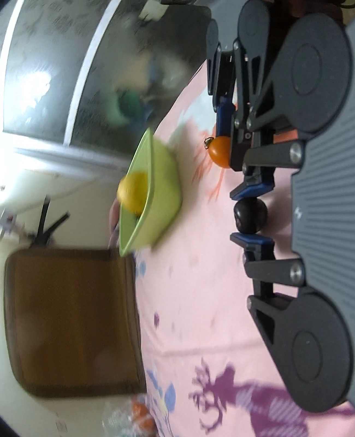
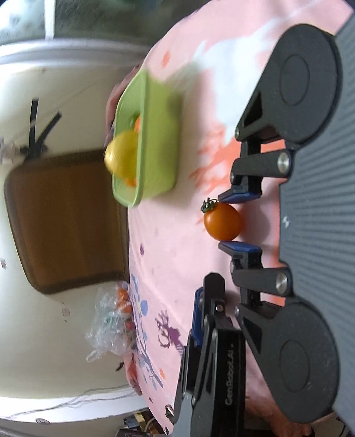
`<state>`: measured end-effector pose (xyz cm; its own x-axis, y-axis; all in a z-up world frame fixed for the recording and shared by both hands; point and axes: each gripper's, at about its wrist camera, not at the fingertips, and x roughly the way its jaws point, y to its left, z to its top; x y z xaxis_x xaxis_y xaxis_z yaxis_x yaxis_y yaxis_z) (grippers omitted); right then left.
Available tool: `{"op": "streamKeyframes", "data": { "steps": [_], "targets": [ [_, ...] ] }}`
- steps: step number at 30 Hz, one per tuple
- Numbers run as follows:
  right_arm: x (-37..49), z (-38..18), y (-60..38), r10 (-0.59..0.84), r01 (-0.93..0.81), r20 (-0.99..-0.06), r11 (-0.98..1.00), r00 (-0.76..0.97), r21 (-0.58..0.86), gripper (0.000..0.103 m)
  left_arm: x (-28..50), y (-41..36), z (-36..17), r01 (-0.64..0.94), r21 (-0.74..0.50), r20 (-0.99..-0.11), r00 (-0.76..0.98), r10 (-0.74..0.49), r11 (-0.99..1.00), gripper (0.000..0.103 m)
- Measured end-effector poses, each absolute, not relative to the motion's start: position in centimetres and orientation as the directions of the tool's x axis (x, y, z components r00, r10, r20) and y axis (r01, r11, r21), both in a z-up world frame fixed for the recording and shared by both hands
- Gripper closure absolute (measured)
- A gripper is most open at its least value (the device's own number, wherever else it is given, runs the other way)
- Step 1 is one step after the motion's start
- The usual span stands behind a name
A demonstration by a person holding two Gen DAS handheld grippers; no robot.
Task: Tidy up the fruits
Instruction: 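Carry both tomatoes over the green basket and lower them in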
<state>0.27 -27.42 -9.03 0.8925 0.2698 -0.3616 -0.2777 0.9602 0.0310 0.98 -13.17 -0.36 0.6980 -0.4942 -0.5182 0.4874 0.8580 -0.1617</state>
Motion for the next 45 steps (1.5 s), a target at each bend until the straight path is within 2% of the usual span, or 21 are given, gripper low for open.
{"op": "streamKeyframes", "data": {
  "steps": [4, 8, 10, 12, 14, 17, 23, 28, 30, 32, 33, 37, 40, 45],
  "targets": [
    [-1.5, -9.7, -28.6, 0.232, -0.236, -0.343, 0.971, 0.910, 0.031, 0.071, -0.2, -15.4, -0.6, 0.535, -0.138, -0.521, 0.676, -0.521, 0.833, 0.076],
    [-2.0, -10.1, -29.2, 0.223, -0.223, -0.327, 0.974, 0.918, 0.039, 0.070, -1.3, -17.0, -0.7, 0.547, -0.053, -0.523, 0.697, -0.490, 0.835, 0.075],
    [-2.1, -10.3, -29.2, 0.222, -0.219, -0.319, 0.975, 0.921, 0.046, 0.070, -1.4, -17.0, -0.7, 0.540, -0.048, -0.527, 0.701, -0.480, 0.841, 0.075],
    [-2.2, -10.3, -29.2, 0.219, -0.217, -0.314, 0.975, 0.924, 0.044, 0.070, -1.4, -16.9, -0.8, 0.526, -0.057, -0.530, 0.704, -0.472, 0.849, 0.071],
    [-2.5, -10.5, -29.1, 0.214, -0.215, -0.310, 0.976, 0.926, 0.032, 0.070, -1.5, -16.4, -0.6, 0.515, -0.062, -0.523, 0.713, -0.467, 0.855, 0.059],
    [-2.8, -10.5, -29.2, 0.211, -0.213, -0.306, 0.977, 0.928, 0.025, 0.070, -1.8, -16.4, -0.5, 0.512, -0.049, -0.517, 0.721, -0.461, 0.857, 0.058],
    [-3.3, -10.7, -29.5, 0.203, -0.206, -0.299, 0.978, 0.932, 0.024, 0.069, -2.8, -16.9, -1.0, 0.529, 0.000, -0.543, 0.713, -0.445, 0.848, 0.060],
    [-3.7, -11.0, -29.3, 0.202, -0.211, -0.285, 0.977, 0.937, -0.003, 0.069, -4.7, -17.3, -1.6, 0.529, 0.095, -0.515, 0.751, -0.413, 0.843, 0.062],
    [-3.8, -11.1, -29.2, 0.200, -0.214, -0.279, 0.977, 0.939, -0.020, 0.070, -5.0, -17.2, -1.6, 0.531, 0.103, -0.510, 0.754, -0.414, 0.841, 0.065],
    [-3.8, -11.2, -29.1, 0.199, -0.215, -0.272, 0.976, 0.942, -0.031, 0.070, -5.1, -17.1, -1.6, 0.526, 0.112, -0.503, 0.762, -0.408, 0.843, 0.076],
    [-3.9, -11.3, -29.1, 0.200, -0.216, -0.269, 0.976, 0.942, -0.034, 0.070, -5.1, -17.1, -1.6, 0.525, 0.115, -0.503, 0.763, -0.406, 0.843, 0.076],
    [-3.8, -11.1, -29.6, 0.225, -0.233, -0.260, 0.973, 0.939, 0.000, 0.070, -4.3, -17.0, -1.1, 0.533, 0.069, -0.520, 0.741, -0.425, 0.843, 0.076],
    [-3.2, -10.5, -30.4, 0.236, -0.231, -0.254, 0.972, 0.938, 0.049, 0.070, -2.6, -16.7, -0.1, 0.547, -0.025, -0.521, 0.707, -0.478, 0.837, 0.076],
    [-1.0, -7.5, -32.0, 0.210, -0.201, -0.185, 0.977, 0.960, 0.066, 0.070, 1.9, -16.9, 3.5, 0.562, -0.121, -0.460, 0.699, -0.548, 0.818, 0.076]
  ]
}}
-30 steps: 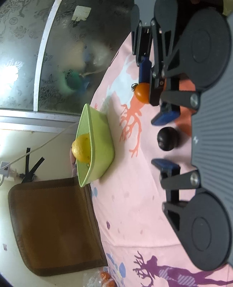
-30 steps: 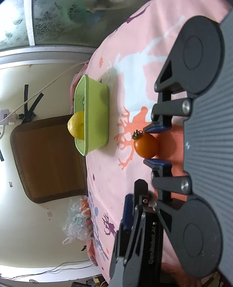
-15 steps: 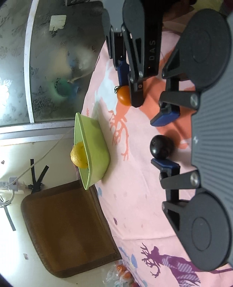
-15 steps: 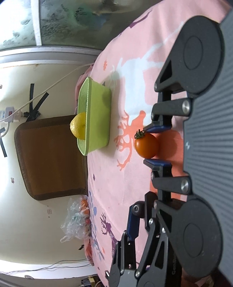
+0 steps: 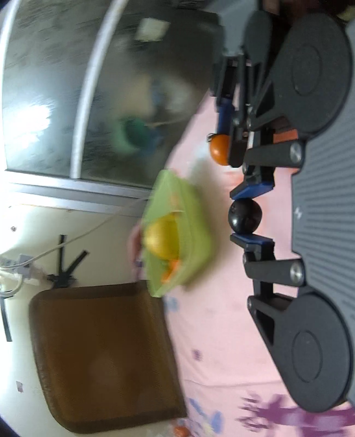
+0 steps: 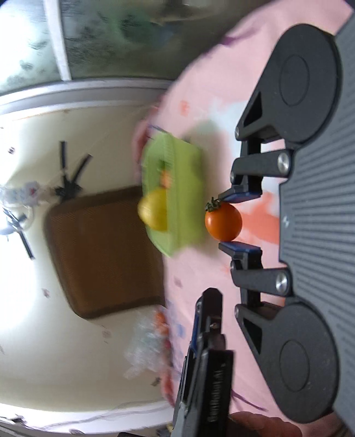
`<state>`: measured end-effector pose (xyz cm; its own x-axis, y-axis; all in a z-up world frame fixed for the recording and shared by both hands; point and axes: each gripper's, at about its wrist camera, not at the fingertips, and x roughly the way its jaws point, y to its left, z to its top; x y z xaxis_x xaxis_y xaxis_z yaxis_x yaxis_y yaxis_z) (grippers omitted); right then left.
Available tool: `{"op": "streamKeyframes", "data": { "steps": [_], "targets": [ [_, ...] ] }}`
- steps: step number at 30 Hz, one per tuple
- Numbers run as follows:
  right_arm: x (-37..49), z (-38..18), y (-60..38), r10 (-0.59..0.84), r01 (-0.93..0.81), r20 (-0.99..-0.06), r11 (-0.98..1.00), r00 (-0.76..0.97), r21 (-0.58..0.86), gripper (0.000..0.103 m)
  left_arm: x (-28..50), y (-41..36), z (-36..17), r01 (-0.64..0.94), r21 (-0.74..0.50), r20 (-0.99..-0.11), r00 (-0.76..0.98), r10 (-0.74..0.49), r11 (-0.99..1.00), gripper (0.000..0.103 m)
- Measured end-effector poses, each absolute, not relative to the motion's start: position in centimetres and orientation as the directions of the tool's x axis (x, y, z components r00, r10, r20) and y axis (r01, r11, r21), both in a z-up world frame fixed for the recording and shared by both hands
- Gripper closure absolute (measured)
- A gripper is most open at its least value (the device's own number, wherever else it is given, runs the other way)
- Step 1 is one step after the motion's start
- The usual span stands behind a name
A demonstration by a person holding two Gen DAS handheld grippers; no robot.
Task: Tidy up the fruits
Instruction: 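Carry both tomatoes over the green basket and lower them in, then open both tools and withdraw them from the basket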
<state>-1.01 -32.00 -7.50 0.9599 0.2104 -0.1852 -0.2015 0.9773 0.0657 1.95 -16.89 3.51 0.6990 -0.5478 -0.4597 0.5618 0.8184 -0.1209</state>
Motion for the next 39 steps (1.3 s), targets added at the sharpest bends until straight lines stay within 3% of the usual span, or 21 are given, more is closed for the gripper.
{"op": "streamKeyframes", "data": {
  "steps": [5, 16, 18, 19, 20, 22, 29, 33, 35, 39],
  "targets": [
    [3.5, -4.9, -33.4, 0.156, -0.148, -0.138, 0.986, 0.978, 0.072, 0.070, 9.0, -17.8, 6.3, 0.535, -0.189, -0.428, 0.710, -0.559, 0.823, 0.076],
    [10.6, -5.0, -34.9, 0.094, -0.080, -0.198, 0.994, 0.976, 0.081, 0.069, 21.6, -19.4, 5.1, 0.434, -0.356, -0.538, 0.628, -0.561, 0.827, 0.075],
    [10.8, -5.0, -35.2, 0.098, -0.078, -0.199, 0.992, 0.975, 0.104, 0.063, 22.3, -19.6, 4.5, 0.423, -0.369, -0.551, 0.617, -0.562, 0.827, 0.074],
    [10.6, -4.9, -35.4, 0.097, -0.076, -0.188, 0.991, 0.977, 0.112, 0.047, 22.4, -19.7, 4.4, 0.417, -0.371, -0.555, 0.617, -0.558, 0.830, 0.073],
    [10.2, -4.8, -35.5, 0.090, -0.071, -0.163, 0.990, 0.982, 0.119, 0.041, 22.3, -19.7, 4.3, 0.414, -0.373, -0.556, 0.618, -0.557, 0.831, 0.064],
    [9.3, -4.6, -35.4, 0.083, -0.068, -0.136, 0.991, 0.987, 0.112, 0.041, 21.7, -19.5, 4.5, 0.411, -0.370, -0.547, 0.628, -0.553, 0.833, 0.057],
    [4.1, -5.4, -34.8, 0.092, -0.062, -0.109, 0.966, 0.990, 0.250, 0.041, 15.8, -17.3, 7.4, 0.423, -0.371, -0.480, 0.675, -0.560, 0.827, 0.057],
    [-0.2, -7.2, -33.1, 0.096, -0.054, -0.120, 0.949, 0.988, 0.310, 0.041, 9.9, -16.5, 7.7, 0.415, -0.271, -0.482, 0.723, -0.495, 0.869, 0.057],
    [-1.9, -7.7, -32.1, 0.103, -0.053, -0.142, 0.947, 0.984, 0.316, 0.041, 6.8, -16.3, 7.2, 0.410, -0.207, -0.481, 0.748, -0.457, 0.889, 0.046],
    [-3.9, -8.6, -30.8, 0.123, -0.045, -0.220, 0.943, 0.968, 0.329, 0.041, 1.7, -15.2, 5.8, 0.394, -0.182, -0.483, 0.762, -0.431, 0.901, 0.044]
  ]
}}
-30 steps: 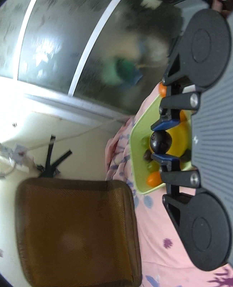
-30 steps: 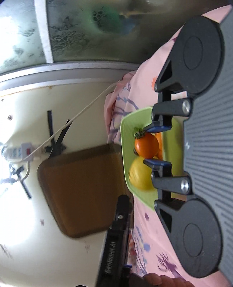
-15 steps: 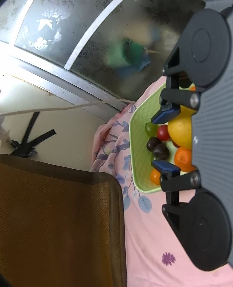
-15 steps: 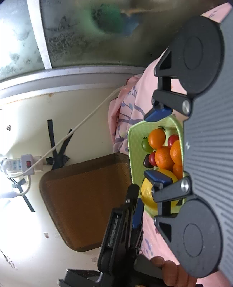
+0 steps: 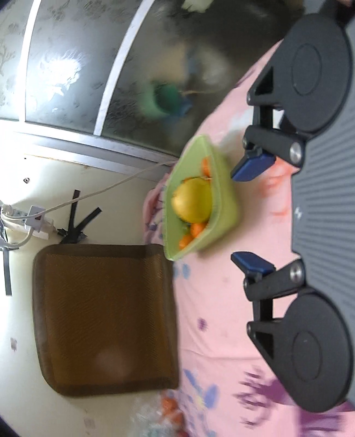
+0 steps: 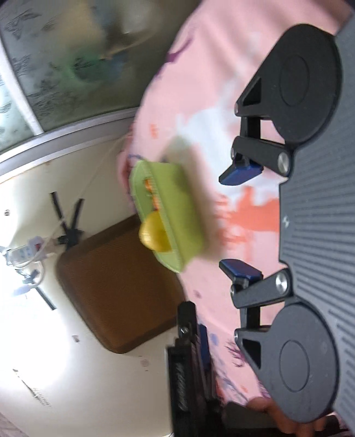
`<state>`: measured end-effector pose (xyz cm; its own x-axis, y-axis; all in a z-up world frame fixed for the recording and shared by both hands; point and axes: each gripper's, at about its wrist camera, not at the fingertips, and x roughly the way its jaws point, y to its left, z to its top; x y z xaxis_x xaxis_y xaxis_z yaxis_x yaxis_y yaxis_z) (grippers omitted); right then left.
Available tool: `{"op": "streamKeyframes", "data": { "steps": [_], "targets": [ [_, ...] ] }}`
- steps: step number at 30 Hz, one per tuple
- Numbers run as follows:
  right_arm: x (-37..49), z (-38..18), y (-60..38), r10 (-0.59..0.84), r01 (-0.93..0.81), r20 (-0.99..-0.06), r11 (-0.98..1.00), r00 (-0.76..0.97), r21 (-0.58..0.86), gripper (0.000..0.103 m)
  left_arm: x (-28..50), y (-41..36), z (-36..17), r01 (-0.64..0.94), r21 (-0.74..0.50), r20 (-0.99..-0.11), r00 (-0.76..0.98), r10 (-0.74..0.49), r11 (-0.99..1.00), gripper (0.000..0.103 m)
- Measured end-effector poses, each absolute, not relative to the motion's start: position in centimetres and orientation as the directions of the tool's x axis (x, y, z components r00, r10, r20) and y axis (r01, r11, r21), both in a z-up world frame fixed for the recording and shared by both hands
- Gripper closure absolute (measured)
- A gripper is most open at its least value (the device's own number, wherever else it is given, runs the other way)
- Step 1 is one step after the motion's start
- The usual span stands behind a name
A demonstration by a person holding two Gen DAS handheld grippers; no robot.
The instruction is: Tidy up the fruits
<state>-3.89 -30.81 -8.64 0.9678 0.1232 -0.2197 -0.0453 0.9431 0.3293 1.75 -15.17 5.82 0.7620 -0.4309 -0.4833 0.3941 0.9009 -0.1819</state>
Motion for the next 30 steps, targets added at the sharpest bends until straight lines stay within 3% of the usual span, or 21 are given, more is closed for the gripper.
{"op": "streamKeyframes", "data": {
  "steps": [4, 6, 8, 9, 14, 30],
  "targets": [
    [-4.7, -9.3, -30.4, 0.153, -0.030, -0.295, 0.924, 0.943, 0.381, 0.041, -0.9, -13.9, 4.6, 0.349, -0.195, -0.524, 0.753, -0.399, 0.916, 0.041],
    [-5.1, -9.6, -30.0, 0.158, -0.025, -0.318, 0.922, 0.935, 0.386, 0.041, -2.0, -13.2, 4.1, 0.325, -0.188, -0.537, 0.756, -0.374, 0.927, 0.034],
    [-5.4, -9.8, -29.8, 0.161, -0.017, -0.332, 0.918, 0.930, 0.397, 0.039, -2.9, -12.5, 3.8, 0.293, -0.183, -0.539, 0.768, -0.345, 0.938, 0.010],
    [-5.5, -9.9, -29.7, 0.163, -0.014, -0.337, 0.915, 0.927, 0.403, 0.039, -3.1, -12.2, 3.7, 0.275, -0.177, -0.539, 0.776, -0.327, 0.945, 0.006],
    [-6.0, -9.8, -29.2, 0.177, -0.013, -0.353, 0.907, 0.919, 0.421, 0.034, -3.7, -11.2, 3.5, 0.221, -0.147, -0.550, 0.792, -0.265, 0.964, 0.000],
    [-6.8, -9.6, -28.7, 0.221, -0.033, -0.384, 0.898, 0.896, 0.439, 0.026, -5.7, -11.8, 3.4, 0.159, -0.039, -0.562, 0.813, -0.153, 0.986, 0.000]
  ]
}}
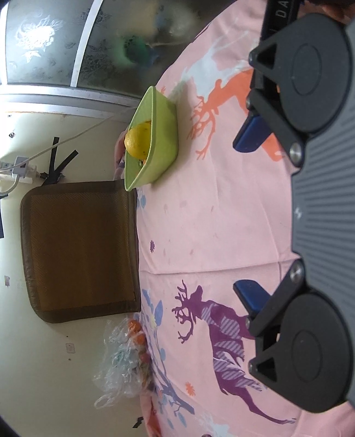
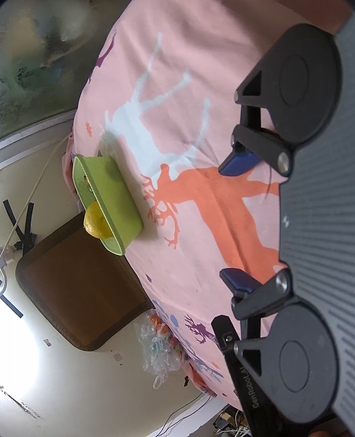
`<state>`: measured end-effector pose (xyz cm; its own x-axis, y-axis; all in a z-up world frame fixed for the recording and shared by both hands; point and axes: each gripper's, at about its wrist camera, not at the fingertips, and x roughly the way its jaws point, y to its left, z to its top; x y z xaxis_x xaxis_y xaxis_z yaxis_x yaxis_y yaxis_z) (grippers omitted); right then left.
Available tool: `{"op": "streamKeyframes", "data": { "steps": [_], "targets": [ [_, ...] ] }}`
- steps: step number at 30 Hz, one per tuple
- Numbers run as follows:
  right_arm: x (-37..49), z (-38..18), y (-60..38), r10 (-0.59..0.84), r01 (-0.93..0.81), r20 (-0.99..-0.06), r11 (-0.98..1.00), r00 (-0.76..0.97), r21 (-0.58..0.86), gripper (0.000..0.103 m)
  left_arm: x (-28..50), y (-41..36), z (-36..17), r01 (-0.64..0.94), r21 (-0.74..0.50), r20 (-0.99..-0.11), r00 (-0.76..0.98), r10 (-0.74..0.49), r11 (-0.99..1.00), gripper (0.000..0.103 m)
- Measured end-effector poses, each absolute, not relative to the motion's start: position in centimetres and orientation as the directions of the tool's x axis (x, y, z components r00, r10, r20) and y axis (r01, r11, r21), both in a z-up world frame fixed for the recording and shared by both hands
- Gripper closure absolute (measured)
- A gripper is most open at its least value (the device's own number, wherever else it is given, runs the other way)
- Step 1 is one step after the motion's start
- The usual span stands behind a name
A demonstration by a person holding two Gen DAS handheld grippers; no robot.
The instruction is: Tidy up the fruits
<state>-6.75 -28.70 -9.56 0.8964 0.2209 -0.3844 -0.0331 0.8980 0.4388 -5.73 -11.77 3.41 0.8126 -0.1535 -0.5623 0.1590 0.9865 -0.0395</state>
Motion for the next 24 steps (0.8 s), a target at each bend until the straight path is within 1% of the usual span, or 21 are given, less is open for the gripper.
{"op": "streamKeyframes", "data": {
  "steps": [6, 12, 16, 24],
  "targets": [
    [-7.0, -9.5, -28.8, 0.238, -0.038, -0.393, 0.891, 0.888, 0.453, 0.025, -6.5, -12.4, 3.5, 0.167, 0.005, -0.565, 0.814, -0.135, 0.986, 0.000],
    [-7.3, -9.4, -29.0, 0.246, -0.041, -0.400, 0.889, 0.883, 0.457, 0.023, -7.2, -13.0, 3.8, 0.170, 0.037, -0.549, 0.827, -0.122, 0.985, 0.000],
    [-7.6, -9.4, -28.9, 0.241, -0.039, -0.399, 0.891, 0.885, 0.452, 0.018, -7.5, -12.8, 4.1, 0.155, 0.046, -0.529, 0.842, -0.108, 0.987, 0.000],
    [-7.8, -9.4, -28.9, 0.219, -0.023, -0.399, 0.897, 0.890, 0.442, 0.016, -7.7, -12.8, 3.9, 0.155, 0.081, -0.526, 0.846, -0.090, 0.985, 0.000]
  ]
}}
